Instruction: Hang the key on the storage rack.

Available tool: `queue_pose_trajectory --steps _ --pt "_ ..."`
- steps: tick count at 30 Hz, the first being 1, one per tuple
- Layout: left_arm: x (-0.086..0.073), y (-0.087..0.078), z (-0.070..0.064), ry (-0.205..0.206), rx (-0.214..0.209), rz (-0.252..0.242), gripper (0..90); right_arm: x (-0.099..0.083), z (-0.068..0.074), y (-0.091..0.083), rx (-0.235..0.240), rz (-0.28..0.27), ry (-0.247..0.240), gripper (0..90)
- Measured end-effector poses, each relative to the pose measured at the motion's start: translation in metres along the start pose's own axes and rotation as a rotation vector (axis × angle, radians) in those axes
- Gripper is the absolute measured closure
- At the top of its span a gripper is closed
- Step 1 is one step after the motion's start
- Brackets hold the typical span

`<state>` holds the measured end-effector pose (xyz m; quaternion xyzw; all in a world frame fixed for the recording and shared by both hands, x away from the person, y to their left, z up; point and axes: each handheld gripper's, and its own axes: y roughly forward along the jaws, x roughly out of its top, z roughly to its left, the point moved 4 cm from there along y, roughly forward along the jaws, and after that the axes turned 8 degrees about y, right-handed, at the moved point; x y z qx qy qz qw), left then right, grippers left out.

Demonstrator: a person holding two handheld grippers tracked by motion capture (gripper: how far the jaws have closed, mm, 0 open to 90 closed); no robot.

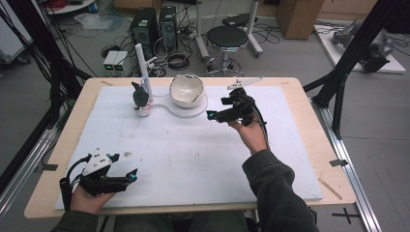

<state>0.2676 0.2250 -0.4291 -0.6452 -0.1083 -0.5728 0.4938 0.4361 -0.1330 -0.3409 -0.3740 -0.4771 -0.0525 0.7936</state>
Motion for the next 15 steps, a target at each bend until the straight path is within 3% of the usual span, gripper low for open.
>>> queue_pose_trajectory --steps 15 --pt "0.000 0.001 -0.001 0.002 -0.003 0.005 18.0 -0.017 -0.007 -0.010 -0.008 0.002 0.015 12.1"
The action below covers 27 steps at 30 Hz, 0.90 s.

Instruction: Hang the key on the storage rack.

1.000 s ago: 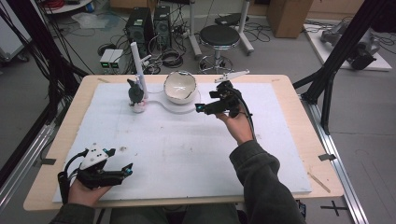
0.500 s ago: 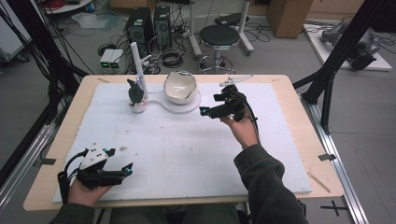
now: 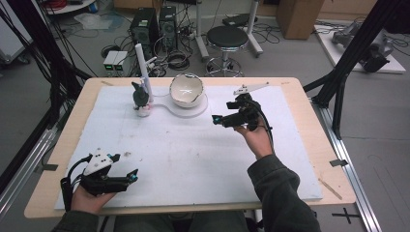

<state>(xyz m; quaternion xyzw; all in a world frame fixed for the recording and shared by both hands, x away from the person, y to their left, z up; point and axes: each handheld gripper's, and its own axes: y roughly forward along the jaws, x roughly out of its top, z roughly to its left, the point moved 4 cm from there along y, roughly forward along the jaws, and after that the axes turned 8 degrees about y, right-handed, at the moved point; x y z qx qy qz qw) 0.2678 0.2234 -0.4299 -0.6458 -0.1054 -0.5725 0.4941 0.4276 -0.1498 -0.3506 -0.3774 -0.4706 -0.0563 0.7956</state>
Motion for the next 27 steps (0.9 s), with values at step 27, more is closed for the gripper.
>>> queue_pose_trajectory --steps 27 --pt "0.000 0.001 -0.001 -0.003 0.002 0.000 17.9 -0.031 -0.011 -0.018 -0.024 0.010 0.017 12.0"
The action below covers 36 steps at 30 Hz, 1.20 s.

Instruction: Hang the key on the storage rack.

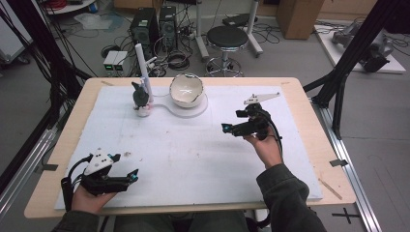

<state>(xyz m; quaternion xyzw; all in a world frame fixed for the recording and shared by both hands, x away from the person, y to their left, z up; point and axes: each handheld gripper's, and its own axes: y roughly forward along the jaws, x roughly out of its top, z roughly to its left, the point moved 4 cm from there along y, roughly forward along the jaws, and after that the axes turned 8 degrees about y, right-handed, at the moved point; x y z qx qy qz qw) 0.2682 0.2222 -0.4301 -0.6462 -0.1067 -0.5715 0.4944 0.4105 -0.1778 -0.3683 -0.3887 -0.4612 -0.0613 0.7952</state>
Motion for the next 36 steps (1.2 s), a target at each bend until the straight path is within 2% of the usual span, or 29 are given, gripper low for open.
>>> queue_pose_trajectory --steps 12,20,36 --pt "0.000 0.000 0.000 -0.001 0.000 0.001 17.9 -0.017 -0.003 -0.009 -0.006 0.002 0.013 12.0" --pt "0.000 0.000 0.000 0.002 -0.004 0.002 17.9 -0.024 -0.004 -0.014 -0.018 -0.005 0.001 12.0" --pt "0.001 0.001 -0.002 0.003 -0.007 0.003 17.9 -0.050 -0.013 -0.024 -0.046 -0.014 0.016 12.0"
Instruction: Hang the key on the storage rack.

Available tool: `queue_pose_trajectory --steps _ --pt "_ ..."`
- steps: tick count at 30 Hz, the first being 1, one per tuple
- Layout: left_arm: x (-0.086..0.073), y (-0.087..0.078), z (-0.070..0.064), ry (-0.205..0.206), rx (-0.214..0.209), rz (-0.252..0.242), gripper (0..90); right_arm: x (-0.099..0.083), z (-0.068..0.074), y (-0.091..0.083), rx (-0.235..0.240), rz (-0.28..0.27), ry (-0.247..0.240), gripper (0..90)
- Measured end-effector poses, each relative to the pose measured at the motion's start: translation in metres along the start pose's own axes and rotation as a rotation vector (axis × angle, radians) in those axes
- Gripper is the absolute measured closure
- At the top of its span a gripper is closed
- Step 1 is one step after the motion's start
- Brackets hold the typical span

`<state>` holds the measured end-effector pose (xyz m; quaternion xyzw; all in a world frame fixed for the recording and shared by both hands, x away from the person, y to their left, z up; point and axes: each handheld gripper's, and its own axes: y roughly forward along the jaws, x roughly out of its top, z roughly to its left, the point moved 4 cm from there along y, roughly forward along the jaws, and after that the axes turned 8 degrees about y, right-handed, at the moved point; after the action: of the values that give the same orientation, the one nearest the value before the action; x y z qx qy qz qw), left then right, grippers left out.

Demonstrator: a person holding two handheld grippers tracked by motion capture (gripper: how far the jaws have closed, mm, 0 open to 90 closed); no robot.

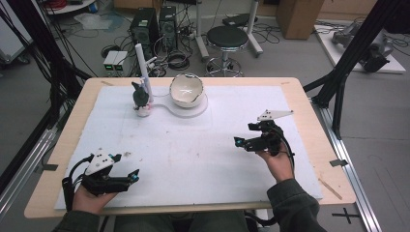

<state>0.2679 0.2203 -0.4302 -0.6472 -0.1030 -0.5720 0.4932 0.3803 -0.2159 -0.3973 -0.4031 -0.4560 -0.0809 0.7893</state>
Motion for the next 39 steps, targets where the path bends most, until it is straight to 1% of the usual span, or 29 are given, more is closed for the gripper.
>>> queue_pose_trajectory --steps 6,9,11,15,21,28,31,32,35,37,39 --pt "0.000 0.000 0.000 0.002 -0.002 0.002 17.9 -0.011 -0.001 -0.003 -0.004 0.006 0.004 11.9" --pt "0.000 0.001 0.000 0.001 0.001 0.001 17.9 -0.014 -0.002 -0.004 -0.004 -0.002 0.000 11.9" --pt "0.000 0.001 -0.001 0.001 0.001 0.000 17.9 -0.016 -0.002 -0.005 -0.003 0.000 0.006 11.9" --pt "-0.001 0.000 0.000 0.000 0.000 0.000 17.9 -0.022 -0.004 -0.010 -0.009 -0.011 0.014 11.9" --pt "-0.001 0.001 -0.001 -0.002 -0.002 0.000 17.9 -0.031 -0.010 -0.019 -0.023 -0.024 0.021 11.9" --pt "-0.001 0.001 -0.001 -0.003 -0.003 0.003 17.9 -0.038 -0.015 -0.026 -0.034 -0.041 0.034 11.9" --pt "-0.002 0.001 -0.001 -0.006 -0.002 0.004 17.9 -0.040 -0.016 -0.028 -0.038 -0.042 0.032 11.9" --pt "-0.002 0.001 -0.001 -0.004 -0.003 0.006 17.9 -0.042 -0.017 -0.030 -0.037 -0.040 0.040 11.9" --pt "-0.002 0.001 -0.001 -0.005 -0.005 0.006 17.9 -0.043 -0.018 -0.031 -0.039 -0.044 0.037 11.9" --pt "-0.003 0.001 -0.001 -0.008 -0.003 0.008 17.9 -0.046 -0.018 -0.033 -0.039 -0.044 0.045 11.9" --pt "-0.003 0.001 -0.001 -0.011 -0.003 0.006 17.9 -0.048 -0.018 -0.034 -0.039 -0.044 0.040 11.9"
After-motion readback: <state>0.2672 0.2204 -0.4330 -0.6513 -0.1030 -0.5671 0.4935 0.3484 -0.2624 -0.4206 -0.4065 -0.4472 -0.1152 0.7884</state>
